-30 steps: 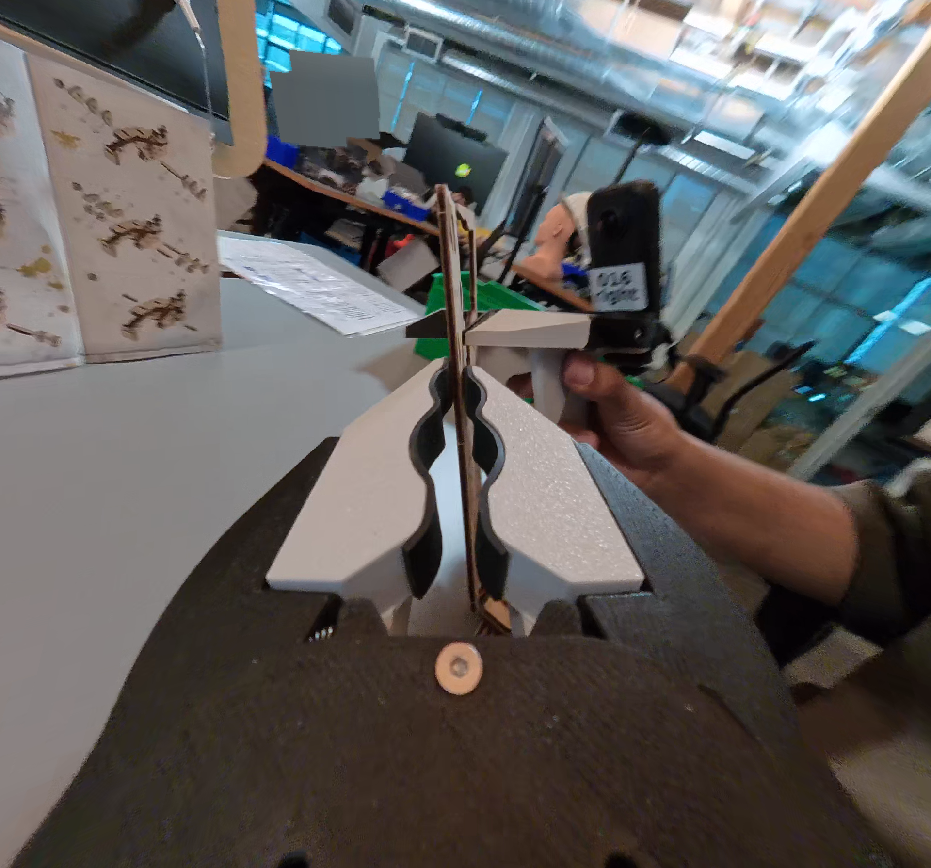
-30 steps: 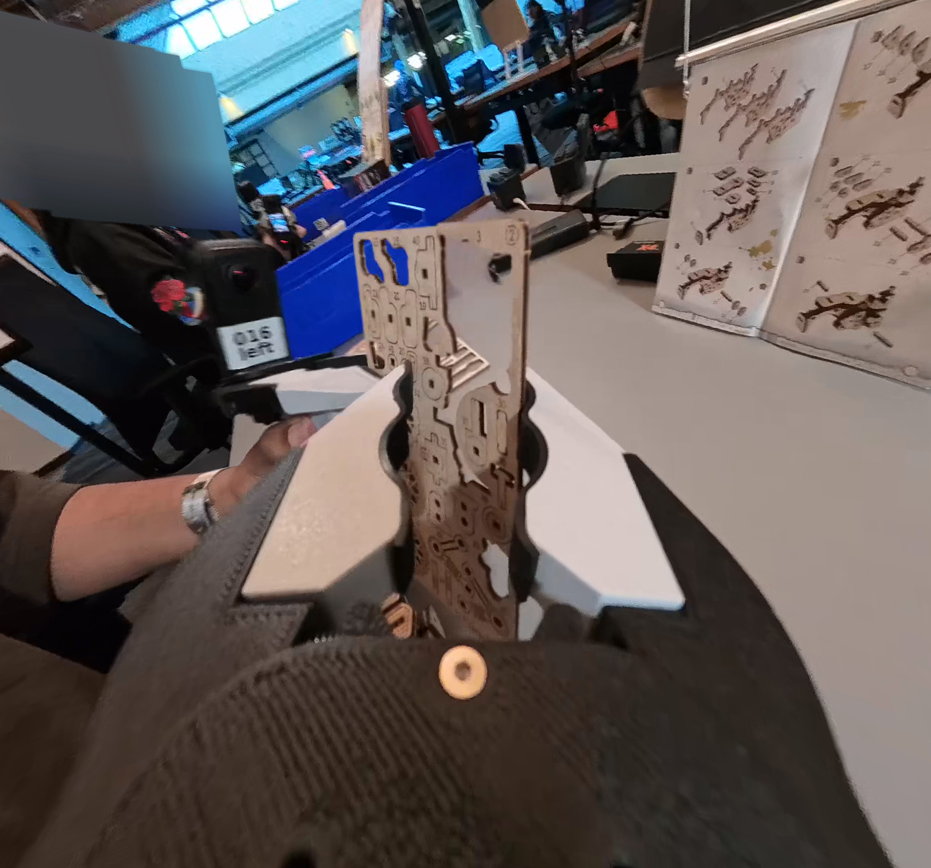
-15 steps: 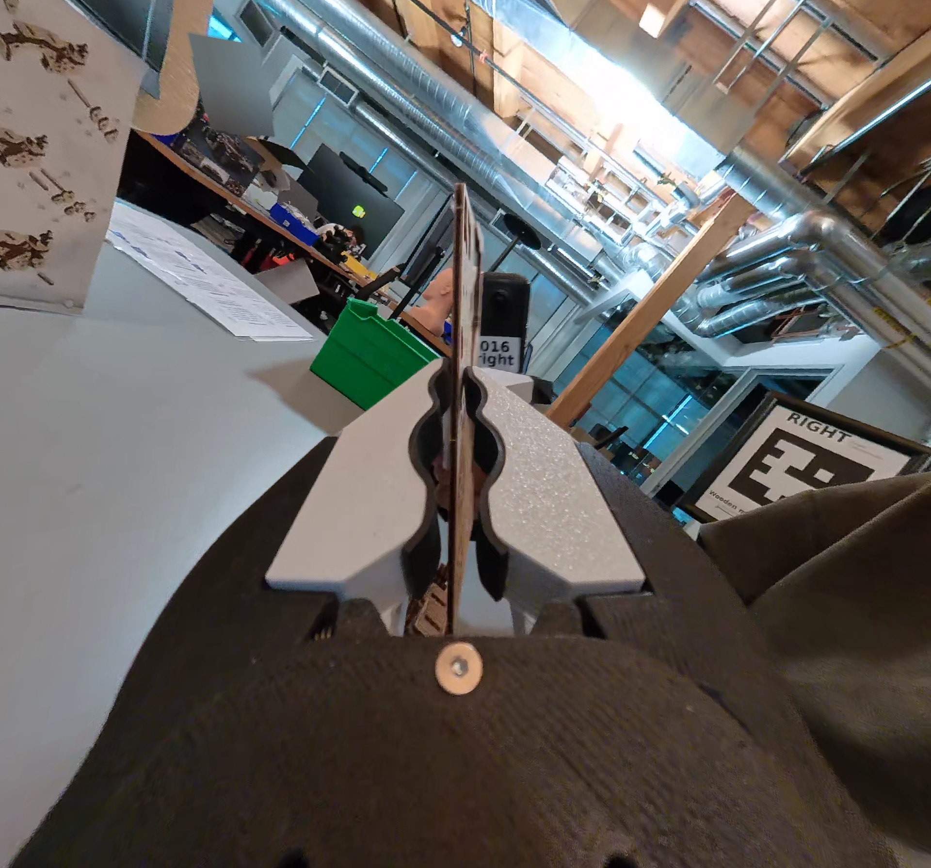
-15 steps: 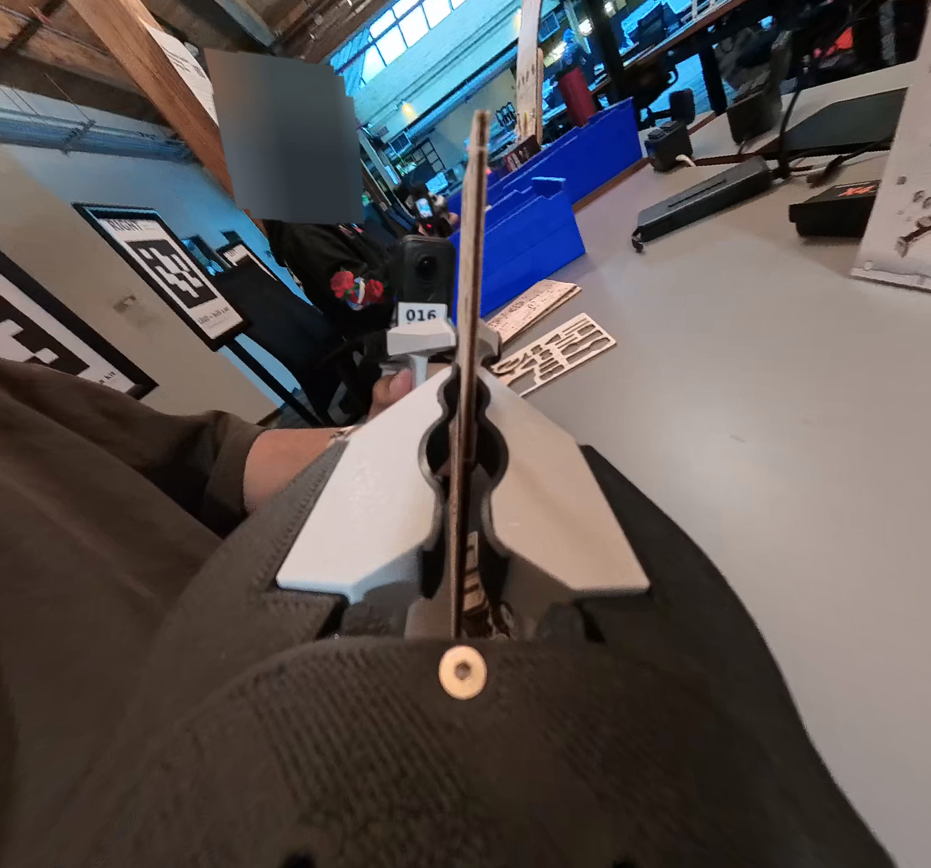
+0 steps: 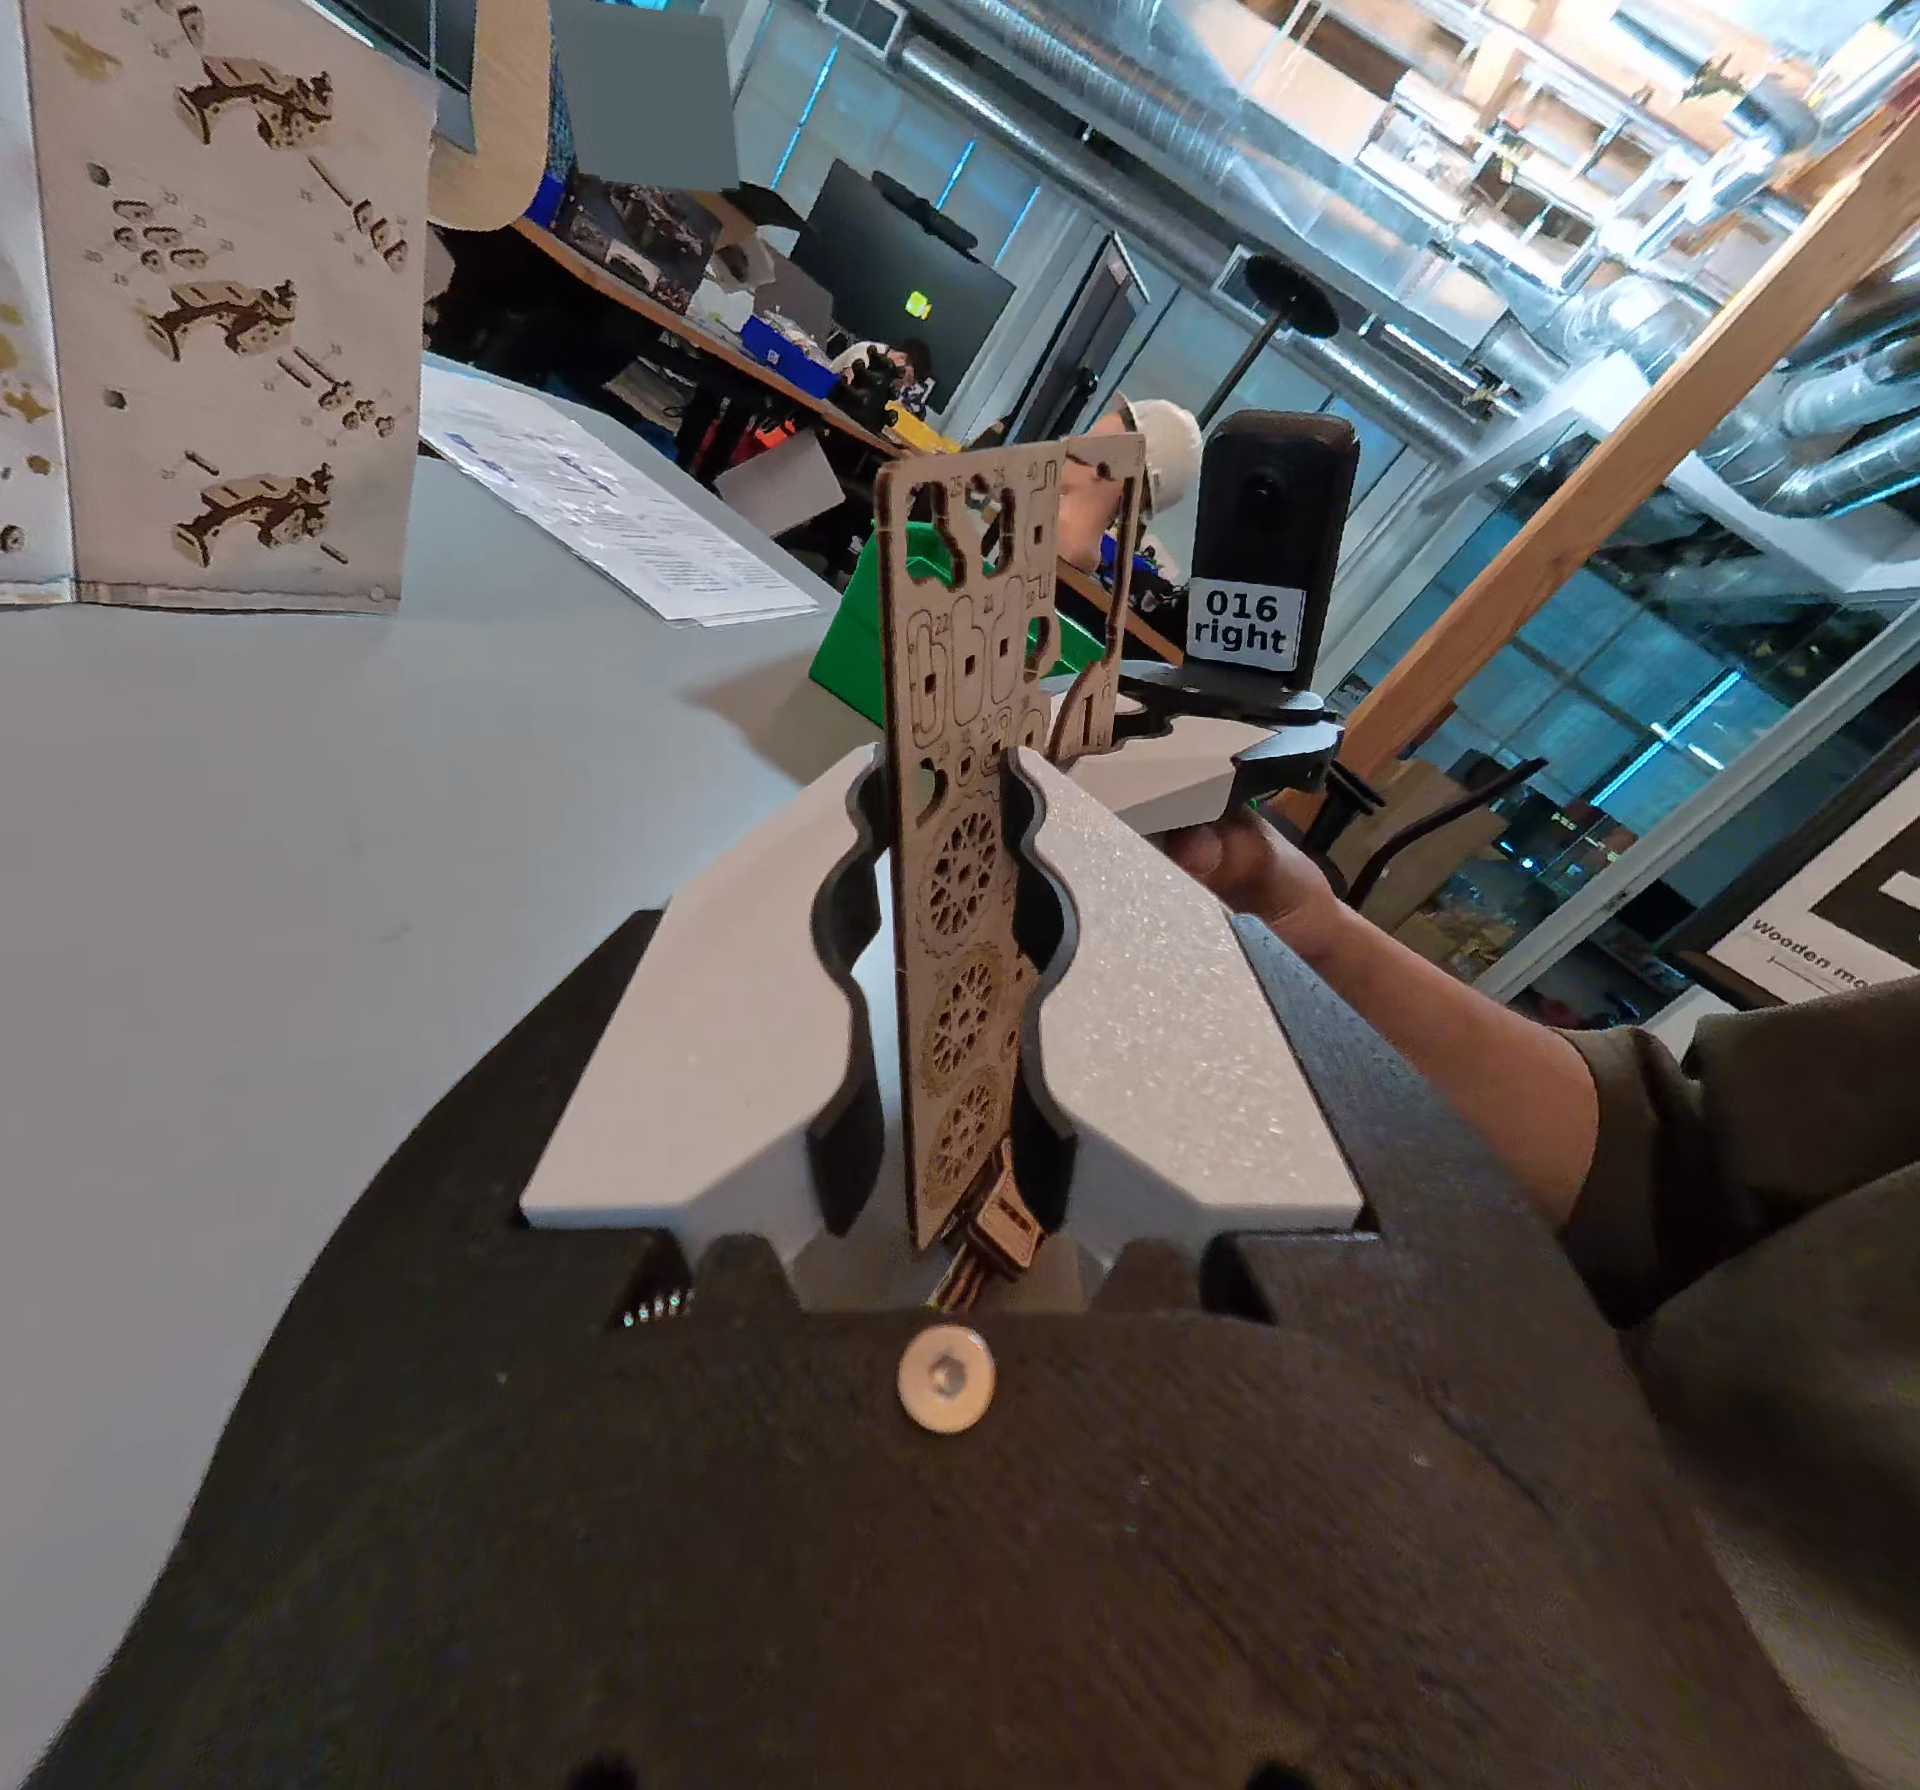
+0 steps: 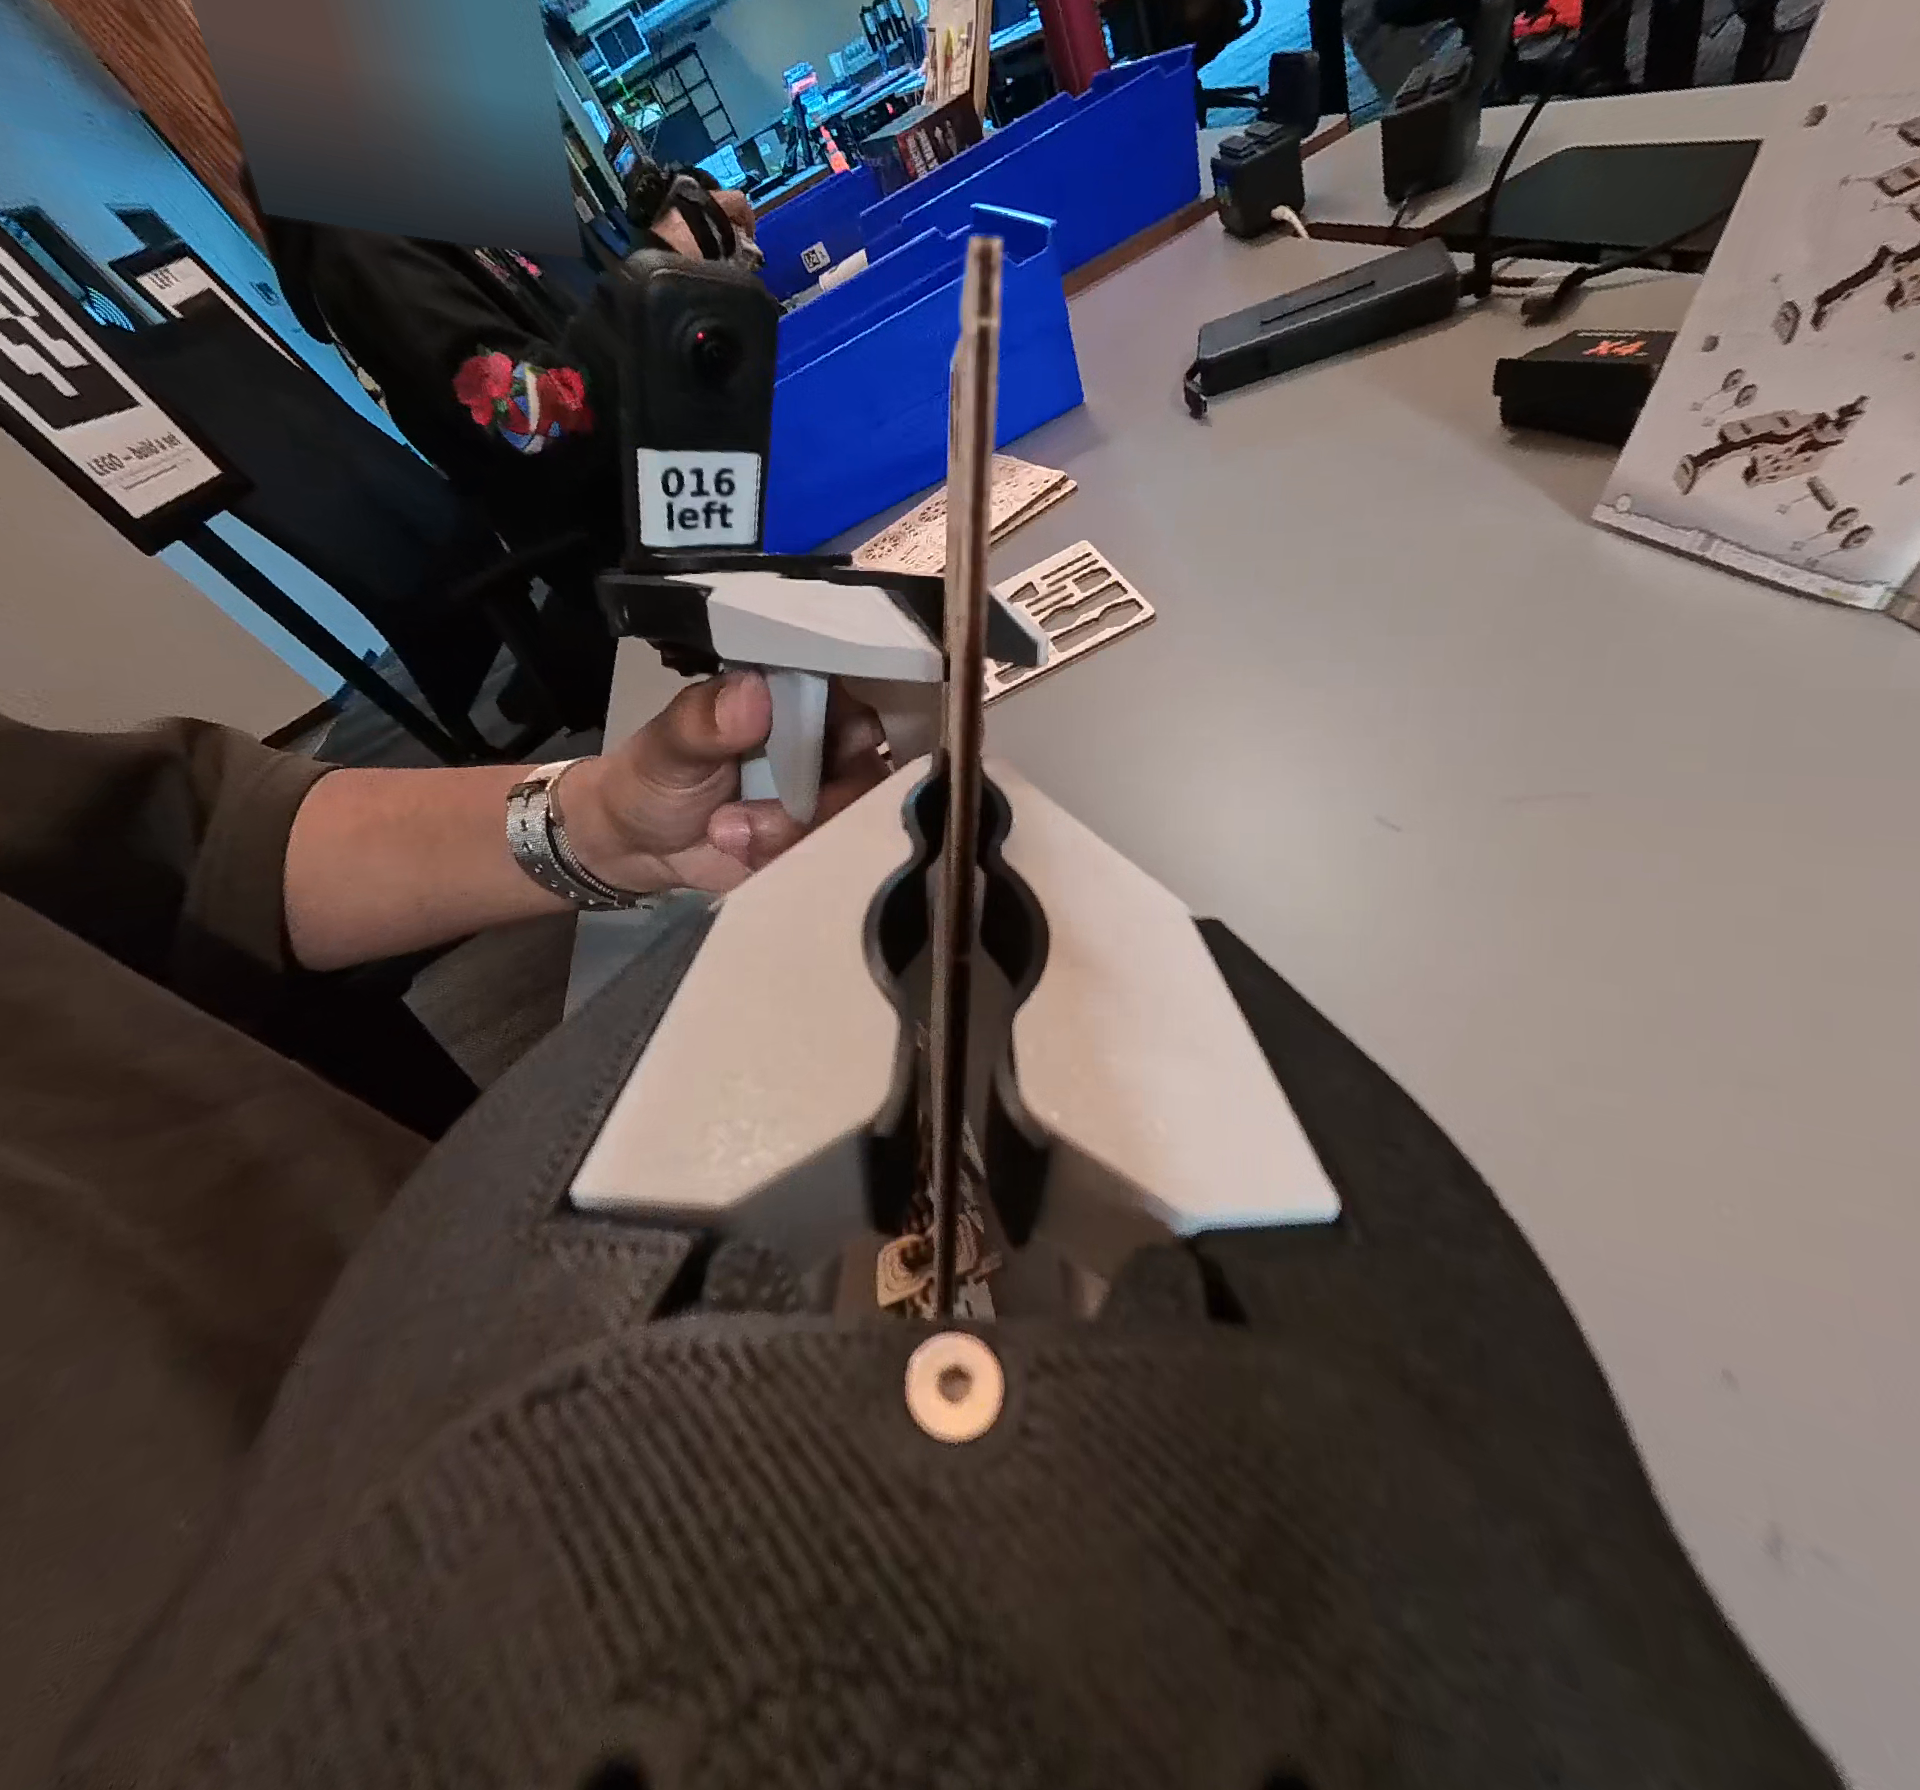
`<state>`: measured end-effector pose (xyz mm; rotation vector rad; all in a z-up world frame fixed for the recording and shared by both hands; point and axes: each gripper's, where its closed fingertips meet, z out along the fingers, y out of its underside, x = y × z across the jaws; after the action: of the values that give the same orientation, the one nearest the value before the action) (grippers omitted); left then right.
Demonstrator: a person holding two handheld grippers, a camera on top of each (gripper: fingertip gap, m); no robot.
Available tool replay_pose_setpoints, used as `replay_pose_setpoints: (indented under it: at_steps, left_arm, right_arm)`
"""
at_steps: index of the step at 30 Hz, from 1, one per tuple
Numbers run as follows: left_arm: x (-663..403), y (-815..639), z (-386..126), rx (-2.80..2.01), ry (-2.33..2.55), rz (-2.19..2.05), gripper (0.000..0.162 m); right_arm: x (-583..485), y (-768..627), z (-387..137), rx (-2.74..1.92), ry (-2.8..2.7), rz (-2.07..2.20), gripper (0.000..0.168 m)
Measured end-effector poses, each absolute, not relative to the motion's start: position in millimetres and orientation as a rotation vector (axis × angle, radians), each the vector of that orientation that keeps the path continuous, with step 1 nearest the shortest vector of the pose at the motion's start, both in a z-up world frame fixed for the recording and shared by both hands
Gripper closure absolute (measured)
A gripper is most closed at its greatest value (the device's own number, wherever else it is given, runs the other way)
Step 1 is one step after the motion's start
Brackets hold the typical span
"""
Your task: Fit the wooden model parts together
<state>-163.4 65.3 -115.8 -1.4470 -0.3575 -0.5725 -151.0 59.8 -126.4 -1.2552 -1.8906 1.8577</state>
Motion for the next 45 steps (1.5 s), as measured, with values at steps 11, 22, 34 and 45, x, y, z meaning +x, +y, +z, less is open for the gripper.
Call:
replay_pose_setpoints:
  at_steps: [11,22,34,45]
  left_arm:
    - [-170,66,-114,-1.451,-0.406,-0.501,0.147]
    - [-174,61,-113,-1.369,-0.48,-0.609,0.147]
    - [-159,63,-108,-1.304,-0.396,-0.785,0.161]
    - [-161,62,-112,-1.327,-0.381,-0.772,0.144]
  right_arm:
    - [-154,61,-125,-1.219,-1.885,1.757,0.165]
    - [-159,56,-124,-1.185,-1.885,1.721,0.165]
    - [-161,65,-112,-1.303,-1.716,2.095,0.159]
    - [-153,60,-113,-1.302,-1.807,2.085,0.167]
